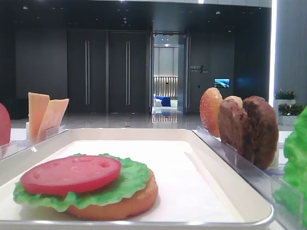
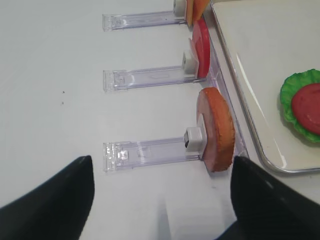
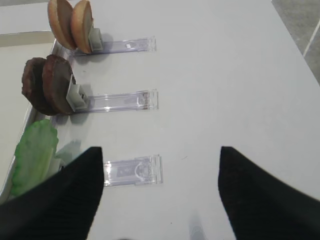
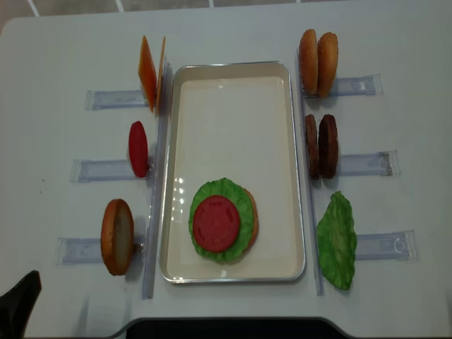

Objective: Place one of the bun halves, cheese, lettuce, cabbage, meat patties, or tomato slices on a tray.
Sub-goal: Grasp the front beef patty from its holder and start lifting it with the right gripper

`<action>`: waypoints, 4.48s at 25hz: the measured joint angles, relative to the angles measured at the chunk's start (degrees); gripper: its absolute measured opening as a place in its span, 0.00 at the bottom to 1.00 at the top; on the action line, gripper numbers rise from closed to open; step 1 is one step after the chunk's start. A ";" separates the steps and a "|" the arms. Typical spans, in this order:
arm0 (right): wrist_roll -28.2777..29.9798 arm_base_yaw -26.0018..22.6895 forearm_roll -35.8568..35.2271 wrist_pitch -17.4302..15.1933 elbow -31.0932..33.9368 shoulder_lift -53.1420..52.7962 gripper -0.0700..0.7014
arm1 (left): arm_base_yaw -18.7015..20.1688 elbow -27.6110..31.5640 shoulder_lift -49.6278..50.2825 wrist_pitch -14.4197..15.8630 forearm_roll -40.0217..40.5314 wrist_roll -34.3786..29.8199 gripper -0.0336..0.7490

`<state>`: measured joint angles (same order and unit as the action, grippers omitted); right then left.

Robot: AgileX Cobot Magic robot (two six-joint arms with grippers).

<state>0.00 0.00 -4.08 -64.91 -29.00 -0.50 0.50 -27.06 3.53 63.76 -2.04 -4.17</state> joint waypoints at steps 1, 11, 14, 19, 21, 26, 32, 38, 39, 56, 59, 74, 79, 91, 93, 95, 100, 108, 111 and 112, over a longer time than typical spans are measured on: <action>0.00 0.00 0.00 0.00 0.00 0.00 0.69 | 0.00 0.00 0.00 0.00 0.00 0.05 0.88; 0.00 0.00 -0.05 0.00 0.00 0.00 0.69 | 0.00 0.07 0.00 -0.04 0.08 0.11 0.88; 0.00 0.00 -0.05 0.00 0.00 0.00 0.69 | 0.00 0.07 0.00 -0.04 0.08 0.11 0.88; 0.00 0.00 -0.05 0.09 0.00 0.00 0.69 | 0.00 0.07 0.00 -0.04 0.08 0.11 0.88; 0.00 0.00 -0.13 0.14 -0.05 0.00 0.69 | 0.00 0.07 0.00 -0.04 0.08 0.11 0.88; 0.00 0.00 -0.91 -0.02 -1.03 7.82 0.69 | 0.00 0.07 0.00 -0.04 0.08 0.11 0.88; 1.00 0.00 -1.77 -0.02 -5.86 23.45 0.69 | 0.00 0.07 0.00 -0.04 0.08 0.11 0.88; 2.62 0.00 -2.82 0.02 -14.01 39.25 0.69 | 0.00 0.07 0.00 -0.04 0.08 0.11 0.88; 2.97 0.00 -2.88 0.02 -15.68 41.93 0.69 | 0.00 0.07 0.00 -0.04 0.08 0.11 0.88; 4.41 0.00 -3.21 -1.85 -41.54 74.80 0.69 | 0.00 0.07 0.00 -0.04 0.08 0.11 0.88; 4.41 0.00 -3.21 -4.25 -44.04 77.53 0.69 | 0.00 0.07 0.00 -0.04 0.08 0.11 0.88; -6.44 6.78 -1.86 -5.06 -46.90 80.28 0.69 | 0.00 0.07 0.00 -0.04 0.08 0.11 0.88; -15.29 15.39 0.85 -5.16 -48.58 82.42 0.69 | 0.00 0.07 0.00 -0.04 0.08 0.11 0.88; -25.41 28.52 2.00 -5.15 -52.55 91.40 0.69 | 0.00 0.07 0.00 -0.04 0.08 0.11 0.88; -26.78 29.68 2.85 -5.15 -52.55 92.65 0.69 | 0.00 0.07 0.00 -0.04 0.08 0.11 0.88; -27.62 30.60 3.46 -5.15 -52.55 93.43 0.69 | 0.00 0.07 0.00 -0.04 0.08 0.11 0.88; -32.09 31.29 4.08 -5.15 -52.59 94.28 0.70 | 0.00 0.07 0.00 -0.04 0.08 0.11 0.88; -33.03 32.30 3.71 -5.10 -52.61 96.61 0.70 | 0.00 0.07 0.00 -0.04 0.08 0.11 0.88; -32.62 33.45 3.47 -4.60 -52.61 97.95 0.70 | 0.00 0.07 0.00 -0.04 0.08 0.11 0.88; -32.58 33.99 3.47 -4.31 -52.61 98.48 0.70 | 0.00 0.07 0.00 -0.04 0.08 0.11 0.88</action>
<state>-32.58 33.99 -0.61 -69.21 -81.61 97.97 0.50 -26.99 3.53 63.71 -1.96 -4.06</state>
